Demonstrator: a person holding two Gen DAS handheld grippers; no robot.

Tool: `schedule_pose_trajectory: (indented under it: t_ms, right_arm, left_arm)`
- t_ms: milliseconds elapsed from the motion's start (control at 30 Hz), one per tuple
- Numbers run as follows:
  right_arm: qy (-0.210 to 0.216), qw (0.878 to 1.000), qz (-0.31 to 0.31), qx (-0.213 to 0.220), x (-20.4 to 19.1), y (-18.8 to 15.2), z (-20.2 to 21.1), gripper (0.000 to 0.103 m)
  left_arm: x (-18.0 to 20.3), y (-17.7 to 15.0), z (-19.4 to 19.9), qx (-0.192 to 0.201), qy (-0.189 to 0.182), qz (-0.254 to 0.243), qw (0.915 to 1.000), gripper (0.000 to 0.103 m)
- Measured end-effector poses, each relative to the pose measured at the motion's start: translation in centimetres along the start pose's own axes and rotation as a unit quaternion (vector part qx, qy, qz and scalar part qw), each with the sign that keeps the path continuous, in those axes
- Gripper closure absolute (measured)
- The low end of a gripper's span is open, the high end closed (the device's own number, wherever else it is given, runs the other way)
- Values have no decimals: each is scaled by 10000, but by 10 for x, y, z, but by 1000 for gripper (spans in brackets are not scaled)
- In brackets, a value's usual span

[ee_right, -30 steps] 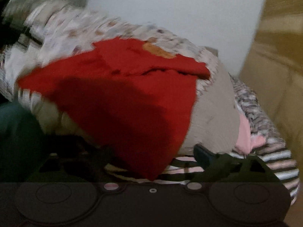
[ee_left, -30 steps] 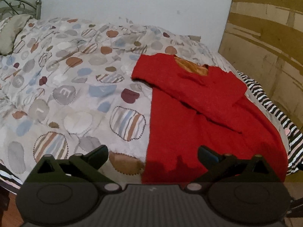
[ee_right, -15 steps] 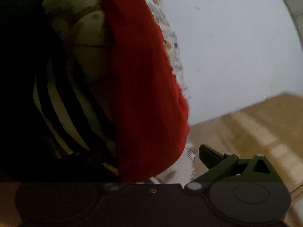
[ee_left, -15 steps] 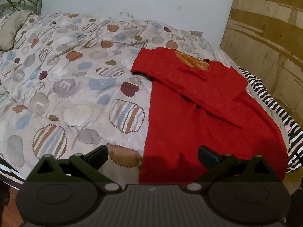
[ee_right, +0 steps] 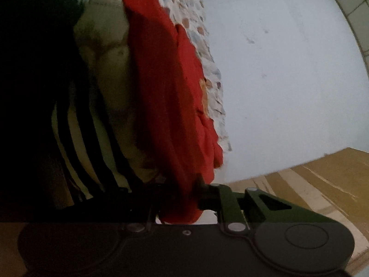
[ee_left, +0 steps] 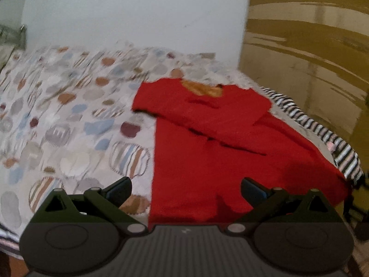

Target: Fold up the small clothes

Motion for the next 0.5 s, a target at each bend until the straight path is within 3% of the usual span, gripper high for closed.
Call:
schedule_pose_trajectory:
  t_ms: [100, 200, 367, 500]
  right_arm:
    - [507, 9961, -726, -43, 37, 0, 2, 91]
    - [926, 9821, -1637, -61, 83, 11, 2, 92]
    - [1780, 9432, -2806, 77, 141, 37, -15, 92]
    - [2410, 8986, -3665, 81, 179, 56, -48, 92]
  left_arm:
    - [16, -5, 8, 196, -76, -411, 9989, 0]
    - [29, -12, 11, 302, -82, -700, 9971, 0]
    - [49, -25, 11, 216, -242, -855, 9958, 0]
    - [69, -32, 8, 166, -375, -888, 9952, 0]
Point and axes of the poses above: each gripper's, at about its wrist camera, not at the fingertips, and z roughly against the way its jaws point, x to its right, y to its top, the point moved 10 cm from there along -z, roughly the way its jaws point, and after that the axes turned 6 degrees about z, right-handed, at the moved point
